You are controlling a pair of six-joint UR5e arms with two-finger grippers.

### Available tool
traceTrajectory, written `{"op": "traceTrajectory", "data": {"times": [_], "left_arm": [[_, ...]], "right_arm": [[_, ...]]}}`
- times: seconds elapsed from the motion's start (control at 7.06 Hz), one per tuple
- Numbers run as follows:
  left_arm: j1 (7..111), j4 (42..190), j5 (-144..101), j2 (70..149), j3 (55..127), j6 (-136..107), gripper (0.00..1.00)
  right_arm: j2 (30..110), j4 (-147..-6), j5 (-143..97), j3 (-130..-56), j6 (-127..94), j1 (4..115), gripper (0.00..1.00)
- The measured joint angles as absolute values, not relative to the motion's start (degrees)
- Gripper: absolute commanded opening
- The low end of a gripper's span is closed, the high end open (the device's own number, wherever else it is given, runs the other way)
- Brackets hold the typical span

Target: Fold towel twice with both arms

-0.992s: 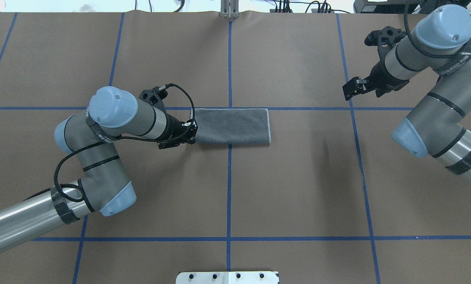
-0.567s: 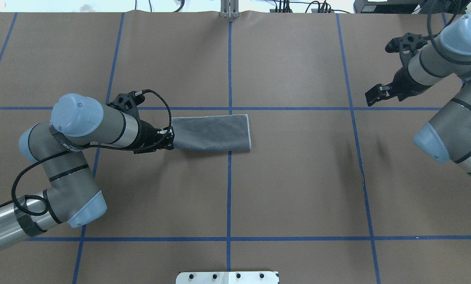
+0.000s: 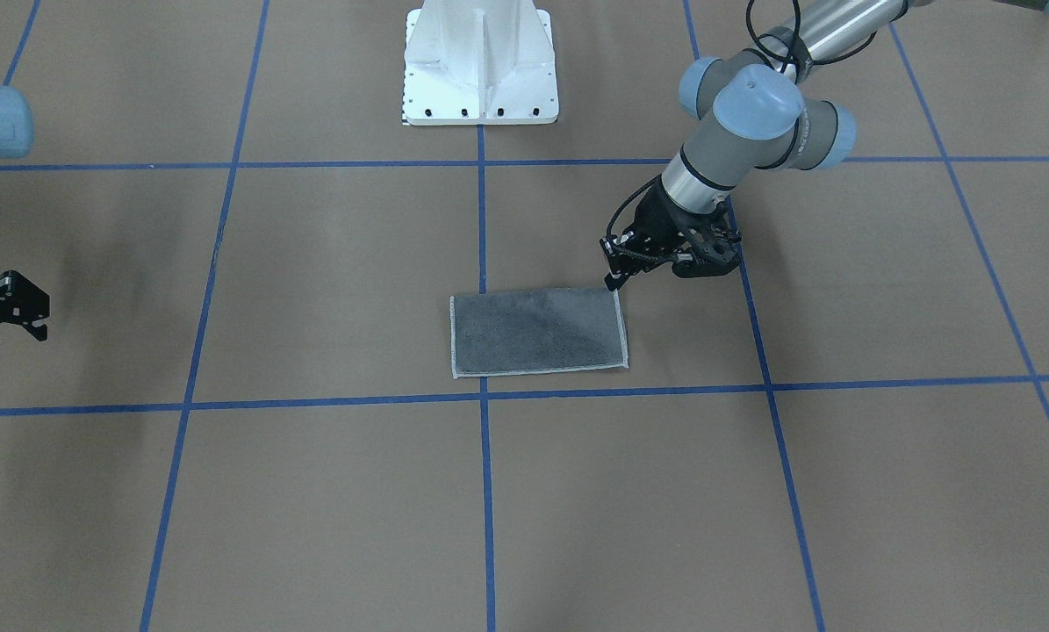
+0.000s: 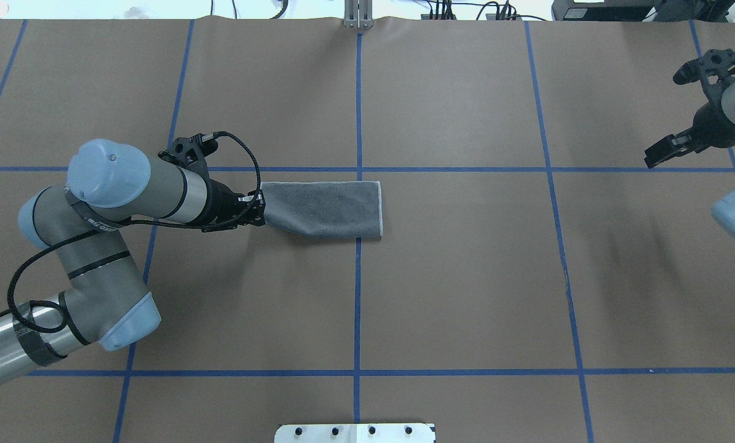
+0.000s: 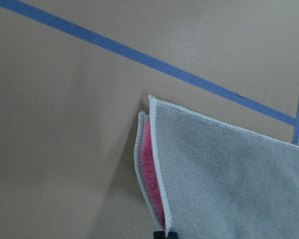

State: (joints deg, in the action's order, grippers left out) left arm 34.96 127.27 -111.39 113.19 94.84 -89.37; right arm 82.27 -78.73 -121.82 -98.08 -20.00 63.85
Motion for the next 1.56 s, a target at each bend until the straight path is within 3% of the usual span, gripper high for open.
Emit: {"op": "traceTrajectory", "data": {"times": [0.85,1.56], "left_arm": [[30.3,117.7,-106.8,125.9,91.5,-89.4,0.00],[30.0,116.4,-106.4,137.3,81.4,-89.4,0.00]], "right_arm": [[82.5,-78.7,-122.3,-97.8,-19.4,64.3,0.99],[82.5,-78.7,-122.2,-97.6,-19.6,64.3,0.99]]}}
